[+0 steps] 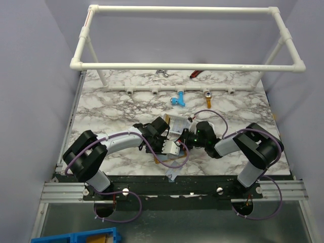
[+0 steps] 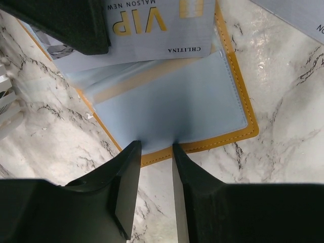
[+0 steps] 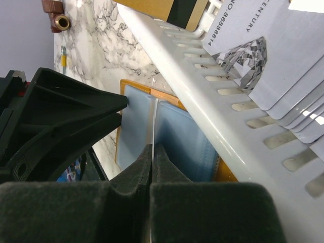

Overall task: Put the credit cards into the card holder
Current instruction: Insert the credit card into the card holder.

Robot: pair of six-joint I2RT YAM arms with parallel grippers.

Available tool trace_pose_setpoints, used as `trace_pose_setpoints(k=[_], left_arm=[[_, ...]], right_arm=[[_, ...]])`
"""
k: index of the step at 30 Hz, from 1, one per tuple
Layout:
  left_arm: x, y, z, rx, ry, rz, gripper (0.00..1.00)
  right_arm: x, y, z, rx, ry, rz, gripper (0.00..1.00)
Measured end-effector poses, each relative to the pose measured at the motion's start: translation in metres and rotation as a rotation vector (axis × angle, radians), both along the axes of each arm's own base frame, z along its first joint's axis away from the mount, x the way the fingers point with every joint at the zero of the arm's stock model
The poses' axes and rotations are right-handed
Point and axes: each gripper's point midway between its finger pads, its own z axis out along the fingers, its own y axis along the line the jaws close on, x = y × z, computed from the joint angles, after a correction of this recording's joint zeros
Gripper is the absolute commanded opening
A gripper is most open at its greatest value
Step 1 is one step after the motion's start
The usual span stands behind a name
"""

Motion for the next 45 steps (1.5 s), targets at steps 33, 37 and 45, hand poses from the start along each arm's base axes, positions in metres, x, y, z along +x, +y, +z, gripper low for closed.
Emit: trace_pose_setpoints(k=[33, 37, 45], left_arm=[[0.001, -0.003, -0.001, -0.018, -0.012, 0.037, 0.22], [0.000, -0.003, -0.001, -0.019, -0.010, 0.043, 0.21], [0.001, -0.003, 0.000, -0.023, -0.009, 0.051, 0.19]], right_arm=[[-0.010, -0.005, 0.005, -0.112, 0.059, 0.030, 0.43], [-0.010, -0.005, 0.005, -0.128, 0.078, 0.032, 0.35], [-0.014, -0.011, 0.000, -0.182, 0.135, 0.034, 0.28]])
